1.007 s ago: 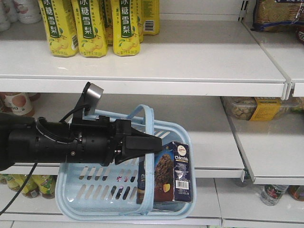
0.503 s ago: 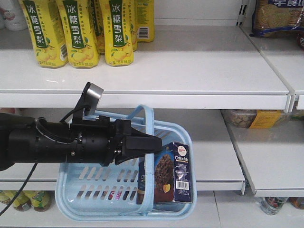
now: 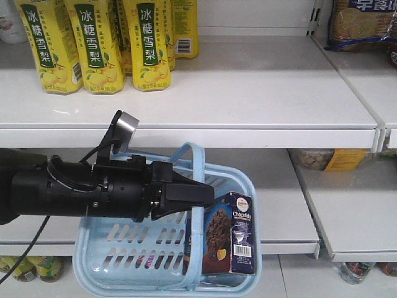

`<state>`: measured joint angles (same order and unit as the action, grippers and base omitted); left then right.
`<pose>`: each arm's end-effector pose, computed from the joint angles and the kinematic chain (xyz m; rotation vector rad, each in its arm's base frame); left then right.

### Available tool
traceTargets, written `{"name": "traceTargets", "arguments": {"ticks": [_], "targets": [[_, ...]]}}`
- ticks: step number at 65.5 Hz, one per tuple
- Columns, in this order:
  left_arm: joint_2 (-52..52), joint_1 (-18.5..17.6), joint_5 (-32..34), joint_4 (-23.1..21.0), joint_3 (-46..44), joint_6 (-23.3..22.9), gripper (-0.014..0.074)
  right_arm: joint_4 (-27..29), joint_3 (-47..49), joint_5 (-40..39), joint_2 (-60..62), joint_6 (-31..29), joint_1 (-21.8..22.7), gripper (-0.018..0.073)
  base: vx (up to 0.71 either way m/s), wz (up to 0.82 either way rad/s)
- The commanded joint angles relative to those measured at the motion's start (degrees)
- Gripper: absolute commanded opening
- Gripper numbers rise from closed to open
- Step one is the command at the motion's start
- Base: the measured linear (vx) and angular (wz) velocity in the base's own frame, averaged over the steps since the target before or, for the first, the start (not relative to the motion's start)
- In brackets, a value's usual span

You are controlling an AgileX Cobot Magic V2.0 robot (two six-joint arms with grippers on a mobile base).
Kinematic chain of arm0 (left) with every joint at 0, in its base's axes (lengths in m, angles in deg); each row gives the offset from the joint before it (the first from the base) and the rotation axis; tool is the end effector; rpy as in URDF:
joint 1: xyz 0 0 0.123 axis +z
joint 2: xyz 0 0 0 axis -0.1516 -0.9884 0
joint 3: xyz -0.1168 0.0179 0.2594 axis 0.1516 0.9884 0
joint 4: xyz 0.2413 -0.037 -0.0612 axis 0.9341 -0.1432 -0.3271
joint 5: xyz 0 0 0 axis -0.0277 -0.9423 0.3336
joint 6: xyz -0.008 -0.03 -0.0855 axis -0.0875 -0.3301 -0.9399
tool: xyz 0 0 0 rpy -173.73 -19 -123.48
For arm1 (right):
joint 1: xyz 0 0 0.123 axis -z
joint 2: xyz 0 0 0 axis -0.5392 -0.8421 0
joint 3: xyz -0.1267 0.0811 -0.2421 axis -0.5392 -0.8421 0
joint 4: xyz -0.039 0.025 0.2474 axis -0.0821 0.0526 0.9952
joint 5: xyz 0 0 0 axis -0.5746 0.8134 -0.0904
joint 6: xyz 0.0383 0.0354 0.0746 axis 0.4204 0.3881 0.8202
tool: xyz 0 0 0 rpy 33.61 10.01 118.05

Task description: Left arm holds basket, right arm returns cookies

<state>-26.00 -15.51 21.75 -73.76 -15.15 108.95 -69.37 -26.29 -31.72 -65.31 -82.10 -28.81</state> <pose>0.2318 -0.1832 0.2790 0.2163 2.2312 -1.6615 0.0567 -0.0039 0.1964 0.0255 1.5877 -0.0824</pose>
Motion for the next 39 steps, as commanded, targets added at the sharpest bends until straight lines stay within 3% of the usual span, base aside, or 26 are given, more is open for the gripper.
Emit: {"name": "traceTargets", "arguments": {"ticks": [1, 39], "targets": [[2.41, -0.19, -2.02, -7.54, -1.56, 0.81, -0.0003, -0.19, -1.0, -4.15, 0.75, -0.34, 0.12, -0.0009, 0.0, 0.01], [2.41, -0.19, -1.94, -7.54, -1.56, 0.81, -0.0003, -0.19, -1.0, -4.15, 0.75, -0.34, 0.12, -0.0009, 0.0, 0.0]]}}
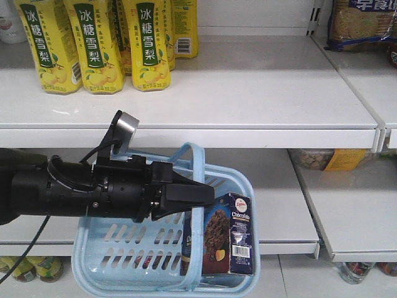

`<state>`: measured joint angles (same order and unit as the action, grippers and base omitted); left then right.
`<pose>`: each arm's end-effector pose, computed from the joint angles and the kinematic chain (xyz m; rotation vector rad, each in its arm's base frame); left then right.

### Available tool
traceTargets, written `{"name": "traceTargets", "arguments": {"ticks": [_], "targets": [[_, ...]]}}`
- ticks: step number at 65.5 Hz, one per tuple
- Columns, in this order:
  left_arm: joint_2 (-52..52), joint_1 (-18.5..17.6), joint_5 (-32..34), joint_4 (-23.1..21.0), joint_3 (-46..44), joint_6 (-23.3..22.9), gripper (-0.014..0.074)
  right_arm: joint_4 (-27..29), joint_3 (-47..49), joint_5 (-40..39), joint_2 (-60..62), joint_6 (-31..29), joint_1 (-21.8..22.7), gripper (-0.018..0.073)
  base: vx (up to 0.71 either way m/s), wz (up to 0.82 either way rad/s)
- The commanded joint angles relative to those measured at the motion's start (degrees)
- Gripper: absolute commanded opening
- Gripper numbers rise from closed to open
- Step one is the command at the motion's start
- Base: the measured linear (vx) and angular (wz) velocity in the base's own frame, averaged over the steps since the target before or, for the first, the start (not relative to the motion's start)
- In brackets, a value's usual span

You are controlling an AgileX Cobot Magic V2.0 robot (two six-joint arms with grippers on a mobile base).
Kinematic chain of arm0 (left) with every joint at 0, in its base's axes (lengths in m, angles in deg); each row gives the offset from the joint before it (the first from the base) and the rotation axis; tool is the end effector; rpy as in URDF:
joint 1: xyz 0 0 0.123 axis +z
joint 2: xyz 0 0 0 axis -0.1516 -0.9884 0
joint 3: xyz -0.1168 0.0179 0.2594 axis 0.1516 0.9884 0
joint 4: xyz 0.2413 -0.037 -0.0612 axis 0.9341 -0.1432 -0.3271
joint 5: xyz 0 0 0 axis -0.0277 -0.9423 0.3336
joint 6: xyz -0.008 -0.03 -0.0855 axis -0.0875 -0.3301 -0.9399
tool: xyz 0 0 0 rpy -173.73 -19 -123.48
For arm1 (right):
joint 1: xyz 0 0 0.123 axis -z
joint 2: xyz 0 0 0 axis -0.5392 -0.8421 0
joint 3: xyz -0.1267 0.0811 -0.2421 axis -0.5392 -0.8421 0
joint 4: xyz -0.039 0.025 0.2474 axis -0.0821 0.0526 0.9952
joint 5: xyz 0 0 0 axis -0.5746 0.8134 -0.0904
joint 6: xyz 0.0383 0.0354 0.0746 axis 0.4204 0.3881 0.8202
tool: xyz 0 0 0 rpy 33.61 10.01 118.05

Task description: Left arm holds basket, right arm returns cookies

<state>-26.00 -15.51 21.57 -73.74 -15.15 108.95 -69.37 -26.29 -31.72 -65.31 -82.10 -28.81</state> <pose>0.2316 -0.1832 0.2791 0.2191 2.2310 -1.6645 0.0567 -0.0039 0.1964 0.0255 1.5877 -0.0824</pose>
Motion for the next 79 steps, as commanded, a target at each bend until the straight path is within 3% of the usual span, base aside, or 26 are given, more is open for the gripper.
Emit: {"name": "traceTargets", "arguments": {"ticks": [1, 18, 27, 38, 60, 79], "targets": [[2.41, -0.19, -1.77, -7.56, -1.56, 0.81, -0.0003, -0.19, -1.0, -4.15, 0.75, -0.34, 0.12, -0.0009, 0.0, 0.0], [2.41, -0.19, -1.77, -7.56, -1.56, 0.81, -0.0003, -0.06, -1.0, -4.95, 0.75, -0.21, 0.12, -0.0009, 0.0, 0.0], [2.41, -0.19, -1.77, -7.56, -1.56, 0.81, -0.0003, 4.36, 0.24, -6.51, 0.75, 6.34, 0.12, -0.0009, 0.0, 0.0], [2.41, -0.19, -1.77, -7.56, -1.56, 0.81, -0.0003, 3.3, 6.12, -6.75, -0.75, 3.8, 0.12, -0.0009, 0.0, 0.0], [2.41, -0.19, -1.77, -7.56, -1.56, 0.81, -0.0003, 5.41, 27.66, 11.54, -21.71, 3.13, 0.12, -0.0009, 0.0, 0.0], [2.41, -0.19, -1.77, -7.56, -1.56, 0.81, -0.0003, 8.3, 28.96, 6.93, -31.46, 4.24, 0.07, -0.0008, 0.0, 0.0]]}}
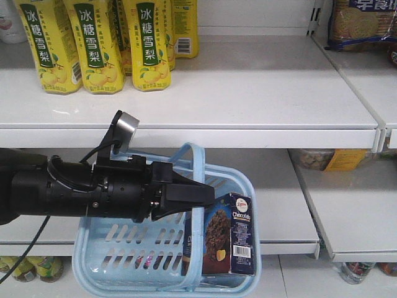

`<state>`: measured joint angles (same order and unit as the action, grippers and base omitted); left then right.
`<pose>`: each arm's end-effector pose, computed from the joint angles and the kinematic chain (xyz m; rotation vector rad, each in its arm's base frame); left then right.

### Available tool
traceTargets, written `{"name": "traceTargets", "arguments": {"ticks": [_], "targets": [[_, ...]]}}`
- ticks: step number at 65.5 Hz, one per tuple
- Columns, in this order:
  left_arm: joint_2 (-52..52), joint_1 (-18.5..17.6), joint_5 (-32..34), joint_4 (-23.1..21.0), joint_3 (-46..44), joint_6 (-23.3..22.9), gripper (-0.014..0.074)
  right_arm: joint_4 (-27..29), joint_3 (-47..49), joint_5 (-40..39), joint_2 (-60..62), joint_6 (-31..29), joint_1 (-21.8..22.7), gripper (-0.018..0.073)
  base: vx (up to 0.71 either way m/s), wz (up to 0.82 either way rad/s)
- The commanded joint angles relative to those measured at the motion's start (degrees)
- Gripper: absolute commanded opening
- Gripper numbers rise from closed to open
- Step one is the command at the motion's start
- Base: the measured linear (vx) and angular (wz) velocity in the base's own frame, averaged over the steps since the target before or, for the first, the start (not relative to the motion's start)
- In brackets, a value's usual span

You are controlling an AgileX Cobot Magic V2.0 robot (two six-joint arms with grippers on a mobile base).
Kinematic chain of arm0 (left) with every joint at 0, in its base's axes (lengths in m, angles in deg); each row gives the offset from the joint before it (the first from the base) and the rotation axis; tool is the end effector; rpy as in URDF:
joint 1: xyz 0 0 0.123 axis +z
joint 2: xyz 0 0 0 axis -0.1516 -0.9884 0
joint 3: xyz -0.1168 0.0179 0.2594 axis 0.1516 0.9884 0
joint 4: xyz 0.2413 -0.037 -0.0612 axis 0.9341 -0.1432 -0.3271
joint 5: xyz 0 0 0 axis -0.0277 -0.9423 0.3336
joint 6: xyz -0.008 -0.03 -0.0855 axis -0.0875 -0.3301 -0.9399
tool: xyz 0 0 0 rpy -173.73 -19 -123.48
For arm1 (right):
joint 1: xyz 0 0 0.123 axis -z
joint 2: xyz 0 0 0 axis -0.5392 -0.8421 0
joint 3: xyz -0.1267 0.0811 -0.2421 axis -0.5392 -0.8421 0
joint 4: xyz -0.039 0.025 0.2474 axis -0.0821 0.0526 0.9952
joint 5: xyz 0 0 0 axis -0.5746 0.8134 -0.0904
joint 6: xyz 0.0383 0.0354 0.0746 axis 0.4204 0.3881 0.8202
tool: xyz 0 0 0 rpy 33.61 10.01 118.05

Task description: Left arm holds basket, right arm returns cookies

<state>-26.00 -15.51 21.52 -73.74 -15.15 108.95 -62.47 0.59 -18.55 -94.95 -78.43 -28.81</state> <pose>0.2315 -0.1833 0.2791 0.2198 2.2309 -1.6654 0.1090 -0.0045 0.2948 0.1746 1.8564 0.0805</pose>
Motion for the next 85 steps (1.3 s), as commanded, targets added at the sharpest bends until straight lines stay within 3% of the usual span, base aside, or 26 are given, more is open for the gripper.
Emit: {"name": "traceTargets", "arguments": {"ticks": [1, 19, 37, 53, 66, 85], "targets": [[2.41, -0.19, -1.71, -7.56, -1.56, 0.81, -0.0003, 1.55, 2.08, -6.66, -1.83, 0.58, 0.07, -0.0007, 0.0, 0.0], [2.41, -0.19, -1.71, -7.56, -1.56, 0.81, -0.0003, 2.19, 2.23, -6.52, -1.88, 0.51, 0.07, 0.0056, 0.0, 0.0], [2.41, -0.19, -1.71, -7.56, -1.56, 0.81, -0.0003, 8.02, 2.23, -4.93, -2.0, 0.51, -0.41, 0.0323, 0.0, 0.0], [2.41, -0.19, -1.71, -7.56, -1.56, 0.81, -0.0003, 13.33, 2.33, -3.89, -3.91, 0.05, -10.35, 0.0512, 0.0, 0.0], [2.41, -0.19, -1.71, -7.56, -1.56, 0.81, -0.0003, 19.87, 5.34, -0.52, -12.04, 0.05, -19.24, 0.0526, 0.0, 0.0], [2.41, -0.19, -1.71, -7.56, -1.56, 0.81, -0.0003, 20.47, 15.61, 7.69, -30.82, -0.96, -29.6, 0.0525, 0.0, 0.0]]}}
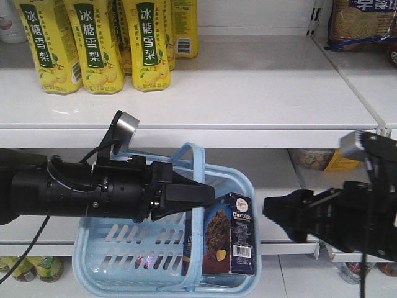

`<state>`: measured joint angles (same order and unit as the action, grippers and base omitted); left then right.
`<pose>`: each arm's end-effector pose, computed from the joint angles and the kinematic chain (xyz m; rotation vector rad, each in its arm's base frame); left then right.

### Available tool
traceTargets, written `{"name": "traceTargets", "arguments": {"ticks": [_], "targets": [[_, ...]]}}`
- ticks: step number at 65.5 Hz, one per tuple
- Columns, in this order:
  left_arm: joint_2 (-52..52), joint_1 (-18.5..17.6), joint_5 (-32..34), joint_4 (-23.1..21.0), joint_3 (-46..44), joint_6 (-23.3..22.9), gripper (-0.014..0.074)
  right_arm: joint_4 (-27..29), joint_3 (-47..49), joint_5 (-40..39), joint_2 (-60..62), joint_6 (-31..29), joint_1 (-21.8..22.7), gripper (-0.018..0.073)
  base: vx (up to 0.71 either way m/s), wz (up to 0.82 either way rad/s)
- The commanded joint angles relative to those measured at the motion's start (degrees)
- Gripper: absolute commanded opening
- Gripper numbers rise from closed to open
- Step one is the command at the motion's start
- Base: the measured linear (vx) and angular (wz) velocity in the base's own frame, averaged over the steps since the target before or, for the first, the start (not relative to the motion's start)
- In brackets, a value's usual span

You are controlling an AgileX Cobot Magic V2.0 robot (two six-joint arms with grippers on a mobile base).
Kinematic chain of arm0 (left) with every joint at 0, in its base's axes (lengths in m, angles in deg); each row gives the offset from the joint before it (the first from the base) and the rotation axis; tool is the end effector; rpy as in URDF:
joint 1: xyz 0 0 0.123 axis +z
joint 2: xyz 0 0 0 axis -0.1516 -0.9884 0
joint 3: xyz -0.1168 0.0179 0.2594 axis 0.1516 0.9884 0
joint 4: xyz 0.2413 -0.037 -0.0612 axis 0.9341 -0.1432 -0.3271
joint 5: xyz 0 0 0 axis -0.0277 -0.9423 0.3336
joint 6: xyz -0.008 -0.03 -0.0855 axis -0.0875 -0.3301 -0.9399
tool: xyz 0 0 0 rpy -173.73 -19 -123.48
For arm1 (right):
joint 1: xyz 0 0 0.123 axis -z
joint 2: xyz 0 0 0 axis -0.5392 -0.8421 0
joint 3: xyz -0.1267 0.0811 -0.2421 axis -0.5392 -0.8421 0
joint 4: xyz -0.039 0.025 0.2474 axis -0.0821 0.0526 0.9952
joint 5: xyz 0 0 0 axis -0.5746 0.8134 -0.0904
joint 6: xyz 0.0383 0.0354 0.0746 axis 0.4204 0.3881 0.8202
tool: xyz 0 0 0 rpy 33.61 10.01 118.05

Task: Left arm holds basket, right arm returns cookies
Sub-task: 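Reach the right gripper into the basket toward the dark-blue Chocofello box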

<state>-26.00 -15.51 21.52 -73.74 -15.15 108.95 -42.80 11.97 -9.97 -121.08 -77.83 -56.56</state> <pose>0.2315 -0.1833 0.2791 0.2198 2.2309 -1.6654 0.1662 0.0929 0.2846 -0.0600 2.3095 0.6796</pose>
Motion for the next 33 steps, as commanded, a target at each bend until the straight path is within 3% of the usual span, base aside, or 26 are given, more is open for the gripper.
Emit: {"name": "traceTargets", "arguments": {"ticks": [1, 15, 33], "targets": [[2.41, -0.19, -1.71, -7.56, -1.56, 0.81, -0.0003, 0.8, 4.59, -0.68, -5.47, -1.92, -2.07, 0.0525, 0.0, 0.0], [2.41, -0.19, -1.71, -7.56, -1.56, 0.81, -0.0003, 5.45, 7.12, 0.27, -14.23, -4.97, -2.38, 0.0525, 0.0, 0.0], [2.41, -0.19, -1.71, -7.56, -1.56, 0.81, -0.0003, 19.92, 7.12, 0.63, -18.8, -19.47, -2.38, 0.0525, 0.0, 0.0]]}}
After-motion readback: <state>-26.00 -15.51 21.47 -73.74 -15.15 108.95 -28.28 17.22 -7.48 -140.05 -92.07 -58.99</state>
